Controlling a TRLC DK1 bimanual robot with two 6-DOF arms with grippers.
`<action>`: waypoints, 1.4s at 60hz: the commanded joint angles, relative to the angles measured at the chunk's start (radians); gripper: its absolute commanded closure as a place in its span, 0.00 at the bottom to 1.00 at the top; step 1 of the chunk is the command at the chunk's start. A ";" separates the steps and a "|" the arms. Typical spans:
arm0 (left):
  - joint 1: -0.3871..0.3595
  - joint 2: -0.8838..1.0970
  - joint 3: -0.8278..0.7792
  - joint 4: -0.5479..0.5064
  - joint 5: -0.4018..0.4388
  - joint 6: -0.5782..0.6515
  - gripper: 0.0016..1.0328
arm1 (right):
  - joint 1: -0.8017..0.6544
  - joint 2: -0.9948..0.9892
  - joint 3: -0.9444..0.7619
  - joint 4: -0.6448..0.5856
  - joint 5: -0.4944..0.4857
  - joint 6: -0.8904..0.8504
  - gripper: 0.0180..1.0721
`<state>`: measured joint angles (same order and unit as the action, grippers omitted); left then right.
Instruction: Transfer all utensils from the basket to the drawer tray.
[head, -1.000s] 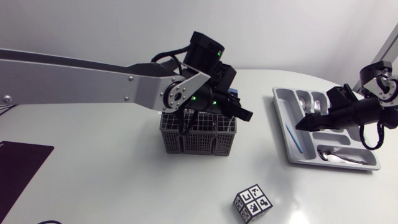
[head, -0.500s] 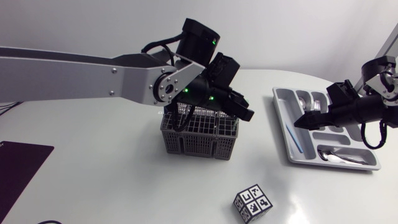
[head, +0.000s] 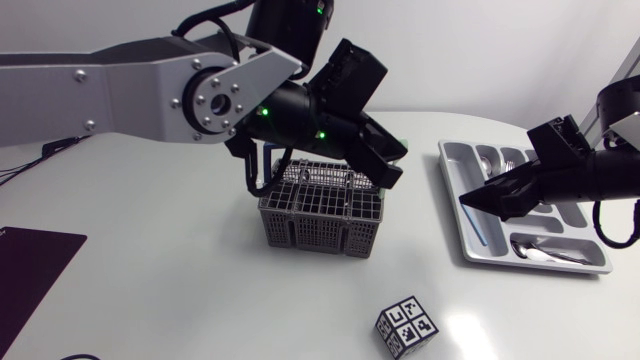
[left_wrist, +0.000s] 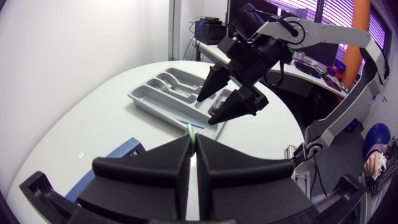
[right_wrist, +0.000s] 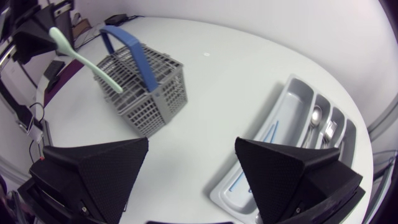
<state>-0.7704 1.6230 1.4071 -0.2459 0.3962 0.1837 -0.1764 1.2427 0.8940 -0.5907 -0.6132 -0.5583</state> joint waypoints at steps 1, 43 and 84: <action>0.008 -0.038 -0.007 -0.033 0.046 0.034 0.96 | 0.041 -0.091 -0.047 -0.052 -0.054 -0.097 0.05; 0.002 -0.149 -0.042 -0.230 0.348 0.031 0.96 | 0.474 -0.370 -0.115 -0.041 -0.180 -0.028 0.34; -0.023 -0.166 -0.037 -0.237 0.348 0.022 0.71 | 0.503 -0.364 -0.124 -0.004 -0.140 0.044 0.95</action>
<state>-0.7887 1.4834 1.3842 -0.4820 0.7330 0.2066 0.3313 0.8753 0.7963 -0.5835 -0.7525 -0.5419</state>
